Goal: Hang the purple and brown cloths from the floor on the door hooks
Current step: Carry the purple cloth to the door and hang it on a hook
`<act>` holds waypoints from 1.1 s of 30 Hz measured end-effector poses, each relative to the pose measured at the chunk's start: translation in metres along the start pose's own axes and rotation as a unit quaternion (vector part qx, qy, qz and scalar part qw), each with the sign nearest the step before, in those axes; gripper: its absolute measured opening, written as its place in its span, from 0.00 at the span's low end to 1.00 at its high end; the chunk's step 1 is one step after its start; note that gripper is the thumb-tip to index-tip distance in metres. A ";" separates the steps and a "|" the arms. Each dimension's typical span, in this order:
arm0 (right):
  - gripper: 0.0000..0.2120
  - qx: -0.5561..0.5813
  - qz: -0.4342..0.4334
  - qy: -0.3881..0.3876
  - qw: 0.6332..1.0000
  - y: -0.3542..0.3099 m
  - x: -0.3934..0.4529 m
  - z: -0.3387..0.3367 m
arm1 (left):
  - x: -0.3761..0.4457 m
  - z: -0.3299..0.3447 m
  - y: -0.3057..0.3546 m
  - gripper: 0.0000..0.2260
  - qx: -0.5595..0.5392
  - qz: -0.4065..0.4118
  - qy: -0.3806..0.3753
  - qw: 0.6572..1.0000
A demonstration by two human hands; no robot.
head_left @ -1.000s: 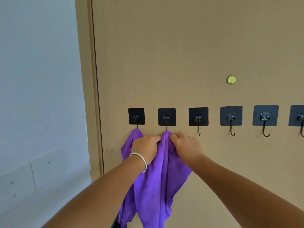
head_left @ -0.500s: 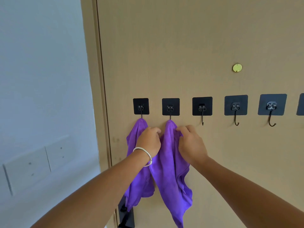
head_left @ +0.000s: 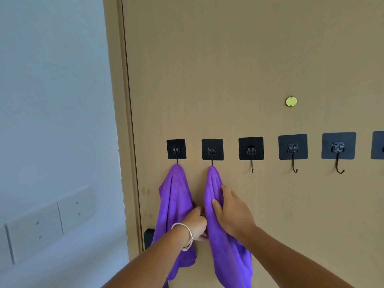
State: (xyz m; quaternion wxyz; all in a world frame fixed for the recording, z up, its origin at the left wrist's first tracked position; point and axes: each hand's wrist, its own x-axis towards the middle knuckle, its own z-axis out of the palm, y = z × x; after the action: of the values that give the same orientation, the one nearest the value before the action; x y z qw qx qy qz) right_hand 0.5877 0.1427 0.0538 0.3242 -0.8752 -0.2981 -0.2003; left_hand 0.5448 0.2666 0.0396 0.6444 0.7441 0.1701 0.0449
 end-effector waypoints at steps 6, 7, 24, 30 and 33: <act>0.23 -0.102 -0.011 -0.015 0.995 -0.001 0.000 -0.004 | -0.015 -0.015 0.019 0.06 0.336 0.093 0.099 0.932; 0.23 -0.117 -0.020 -0.006 0.993 -0.002 0.001 -0.007 | -0.022 -0.019 0.027 0.04 0.390 0.126 0.117 0.905; 0.24 -0.247 -0.093 0.131 0.956 0.022 -0.049 -0.126 | -0.055 0.046 0.083 0.29 0.556 0.386 0.198 0.709; 0.28 -0.294 0.034 0.117 0.948 0.068 -0.109 -0.181 | -0.074 0.130 0.076 0.29 0.496 0.469 0.133 0.718; 0.28 -0.334 0.104 0.133 0.927 0.082 -0.137 -0.210 | -0.081 0.178 0.084 0.29 0.478 0.523 0.087 0.701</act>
State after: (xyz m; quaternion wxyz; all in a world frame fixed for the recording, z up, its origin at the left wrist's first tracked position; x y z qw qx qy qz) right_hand 0.5063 -0.1061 0.0915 0.0685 -0.9243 -0.0755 -0.3679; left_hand 0.5359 0.0642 0.1042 0.0580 0.9143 -0.1924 0.3517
